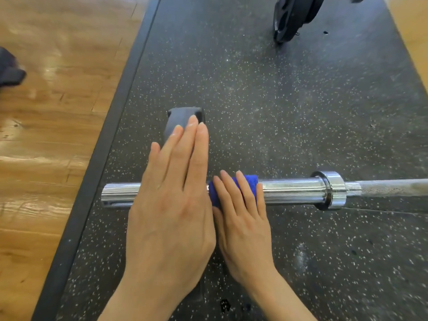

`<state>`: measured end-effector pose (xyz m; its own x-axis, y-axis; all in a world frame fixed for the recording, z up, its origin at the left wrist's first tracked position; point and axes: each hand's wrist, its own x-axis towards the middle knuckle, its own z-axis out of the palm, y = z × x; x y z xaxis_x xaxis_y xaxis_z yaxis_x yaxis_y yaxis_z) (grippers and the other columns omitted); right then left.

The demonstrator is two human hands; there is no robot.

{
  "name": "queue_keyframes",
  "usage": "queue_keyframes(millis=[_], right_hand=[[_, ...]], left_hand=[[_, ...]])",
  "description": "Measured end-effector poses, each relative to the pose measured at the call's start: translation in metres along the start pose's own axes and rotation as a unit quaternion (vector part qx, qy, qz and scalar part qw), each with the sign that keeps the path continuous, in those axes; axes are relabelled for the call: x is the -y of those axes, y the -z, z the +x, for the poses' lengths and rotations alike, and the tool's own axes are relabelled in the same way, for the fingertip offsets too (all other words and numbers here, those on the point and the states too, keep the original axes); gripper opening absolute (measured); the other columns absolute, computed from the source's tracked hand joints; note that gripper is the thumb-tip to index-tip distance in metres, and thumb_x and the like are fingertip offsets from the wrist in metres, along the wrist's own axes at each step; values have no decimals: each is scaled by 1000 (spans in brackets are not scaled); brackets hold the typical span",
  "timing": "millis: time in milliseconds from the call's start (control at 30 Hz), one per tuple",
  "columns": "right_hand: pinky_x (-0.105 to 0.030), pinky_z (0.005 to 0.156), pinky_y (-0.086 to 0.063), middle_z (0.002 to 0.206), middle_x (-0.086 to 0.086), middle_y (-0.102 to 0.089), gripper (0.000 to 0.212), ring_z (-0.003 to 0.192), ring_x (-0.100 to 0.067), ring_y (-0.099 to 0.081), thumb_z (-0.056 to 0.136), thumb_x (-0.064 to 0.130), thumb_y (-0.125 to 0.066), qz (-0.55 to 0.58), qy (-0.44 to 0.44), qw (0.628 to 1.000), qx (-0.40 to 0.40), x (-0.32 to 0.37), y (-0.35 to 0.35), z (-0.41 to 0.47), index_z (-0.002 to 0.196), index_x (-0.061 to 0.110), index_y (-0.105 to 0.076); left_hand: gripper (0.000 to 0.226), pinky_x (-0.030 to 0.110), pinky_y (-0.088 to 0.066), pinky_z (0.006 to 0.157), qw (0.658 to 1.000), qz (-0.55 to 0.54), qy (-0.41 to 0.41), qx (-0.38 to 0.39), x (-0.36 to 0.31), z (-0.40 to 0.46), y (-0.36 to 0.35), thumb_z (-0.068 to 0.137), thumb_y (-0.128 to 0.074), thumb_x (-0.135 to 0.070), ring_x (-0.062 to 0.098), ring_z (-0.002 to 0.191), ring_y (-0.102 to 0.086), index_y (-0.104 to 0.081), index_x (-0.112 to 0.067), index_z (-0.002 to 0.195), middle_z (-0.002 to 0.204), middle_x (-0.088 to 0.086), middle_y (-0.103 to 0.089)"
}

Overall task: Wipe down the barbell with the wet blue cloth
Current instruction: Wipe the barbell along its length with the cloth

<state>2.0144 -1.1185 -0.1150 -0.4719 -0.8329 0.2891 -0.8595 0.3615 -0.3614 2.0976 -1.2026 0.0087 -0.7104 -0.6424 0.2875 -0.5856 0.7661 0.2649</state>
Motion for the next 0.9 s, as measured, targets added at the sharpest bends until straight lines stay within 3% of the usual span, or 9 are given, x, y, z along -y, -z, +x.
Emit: queue_keyframes(millis=[100, 167, 200, 333, 533, 667, 733, 833, 900], right_hand=[[-45, 115, -30, 124, 1, -67, 39, 125, -28, -57, 105, 33, -36, -25, -15, 999, 20, -3, -5, 29, 124, 17, -66], [-43, 102, -40, 95, 2, -69, 33, 98, -29, -63, 104, 32, -38, -32, -34, 999, 17, -2, -4, 45, 100, 20, -68], [-43, 102, -40, 92, 2, -67, 31, 95, -28, -63, 104, 31, -39, -28, -31, 999, 13, -1, -2, 41, 98, 20, -67], [-45, 120, -25, 132, 2, -62, 39, 132, -26, -51, 106, 31, -37, 1, -14, 1000, 15, 0, 7, -3, 132, 15, -61], [-42, 105, -37, 97, 3, -65, 30, 97, -27, -60, 104, 32, -38, -23, -21, 999, 19, 0, 7, 15, 104, 19, -66], [-47, 121, -22, 143, -1, -56, 43, 141, -27, -45, 107, 32, -34, 6, -12, 1000, 13, 5, 12, -24, 139, 14, -57], [-47, 121, -21, 138, -1, -60, 43, 138, -27, -48, 107, 33, -33, -1, -6, 1000, 22, 3, 11, -15, 135, 14, -59], [-44, 112, -32, 99, 2, -68, 32, 104, -28, -63, 105, 31, -37, -21, -35, 999, 27, 3, 7, 16, 102, 20, -67], [-44, 114, -30, 103, 2, -68, 33, 107, -27, -62, 106, 31, -36, -18, -29, 999, 29, 5, 8, 8, 106, 19, -67]], left_hand=[[66, 43, -11, 126, 1000, 14, 0, 3, -3, -10, -2, 90, -30, -6, 31, 152, -27, -30, 4, 155, 163, 16, -29], [67, 42, -9, 127, 1000, 15, 4, 1, -5, -15, 0, 89, -31, -5, 30, 152, -25, -30, 3, 155, 164, 16, -28], [67, 41, -7, 127, 1000, 13, 6, 1, -6, -19, 0, 89, -31, -5, 30, 153, -24, -30, 3, 155, 164, 15, -28], [64, 39, -8, 127, 1000, -10, -2, 6, -9, -40, 4, 92, -36, -9, 28, 153, -24, -33, -1, 155, 164, 12, -30], [61, 36, -13, 125, 999, -32, 3, 6, -7, -35, 12, 98, -39, -23, 23, 153, -24, -33, -4, 156, 164, 7, -31], [61, 38, -14, 125, 999, -29, 19, 10, -8, -33, 11, 96, -34, -12, 27, 153, -24, -31, 0, 156, 164, 12, -30], [62, 39, -14, 125, 999, -30, 20, 5, -9, -38, 10, 94, -35, -8, 28, 153, -23, -29, 1, 156, 164, 13, -30], [63, 37, -12, 127, 999, -38, 22, -4, -9, -39, 7, 95, -35, -6, 27, 154, -21, -27, -1, 157, 164, 11, -29], [62, 36, -10, 127, 999, -46, 24, -1, -8, -39, 7, 95, -36, -8, 25, 154, -21, -28, -2, 157, 164, 9, -29]])
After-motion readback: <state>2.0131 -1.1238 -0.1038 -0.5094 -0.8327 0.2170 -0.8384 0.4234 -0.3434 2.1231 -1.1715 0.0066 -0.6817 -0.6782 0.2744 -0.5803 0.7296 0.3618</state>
